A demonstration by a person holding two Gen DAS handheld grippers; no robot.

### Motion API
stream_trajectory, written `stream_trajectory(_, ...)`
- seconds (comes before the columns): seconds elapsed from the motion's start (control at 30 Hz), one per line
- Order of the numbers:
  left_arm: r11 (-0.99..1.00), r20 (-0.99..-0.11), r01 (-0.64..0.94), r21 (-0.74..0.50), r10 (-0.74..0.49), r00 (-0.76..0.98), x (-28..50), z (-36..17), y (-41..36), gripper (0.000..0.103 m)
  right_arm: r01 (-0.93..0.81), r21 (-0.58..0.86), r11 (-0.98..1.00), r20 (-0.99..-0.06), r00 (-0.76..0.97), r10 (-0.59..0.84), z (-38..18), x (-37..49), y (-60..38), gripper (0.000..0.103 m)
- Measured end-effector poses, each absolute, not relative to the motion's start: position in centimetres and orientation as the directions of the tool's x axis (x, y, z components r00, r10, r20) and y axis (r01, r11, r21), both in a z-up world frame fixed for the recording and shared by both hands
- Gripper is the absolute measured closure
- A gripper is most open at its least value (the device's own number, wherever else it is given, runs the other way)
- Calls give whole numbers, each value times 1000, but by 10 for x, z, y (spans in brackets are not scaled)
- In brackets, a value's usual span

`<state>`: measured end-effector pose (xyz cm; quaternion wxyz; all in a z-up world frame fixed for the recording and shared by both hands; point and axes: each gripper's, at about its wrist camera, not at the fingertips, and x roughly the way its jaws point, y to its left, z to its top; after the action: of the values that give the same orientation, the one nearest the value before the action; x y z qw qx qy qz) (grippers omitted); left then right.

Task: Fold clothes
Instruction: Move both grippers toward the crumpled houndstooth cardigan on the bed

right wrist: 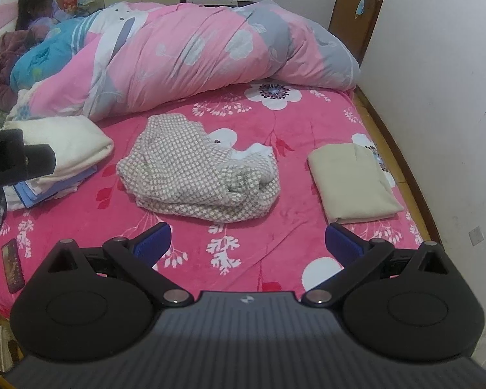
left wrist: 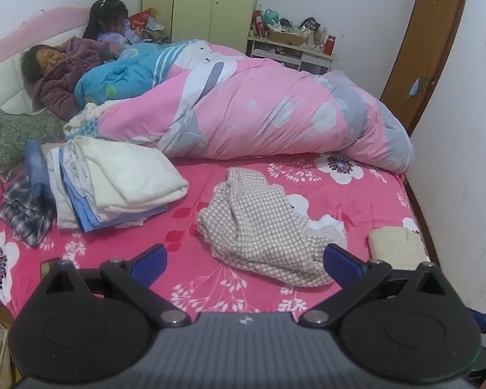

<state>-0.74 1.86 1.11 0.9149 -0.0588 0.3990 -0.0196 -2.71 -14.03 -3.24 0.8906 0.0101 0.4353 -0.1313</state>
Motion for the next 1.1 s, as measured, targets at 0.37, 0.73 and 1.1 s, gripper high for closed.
stream_trajectory(0.37,994,-720,-22,-105,-60,692,-13,16,35,0,232,-80,969,-771,602,-208,-31,-31,-126,1)
stream_trajectory(0.73,995,-727,-27,-96,-52,685,-9,11,53,0,238,-73,969,-771,603,-206,-36,-29,-110,1)
stream_trajectory(1.1,996,-736,-5,-92,-65,673,5,3,67,0,241,-91,966,-777,589,-220,-39,-22,-93,1)
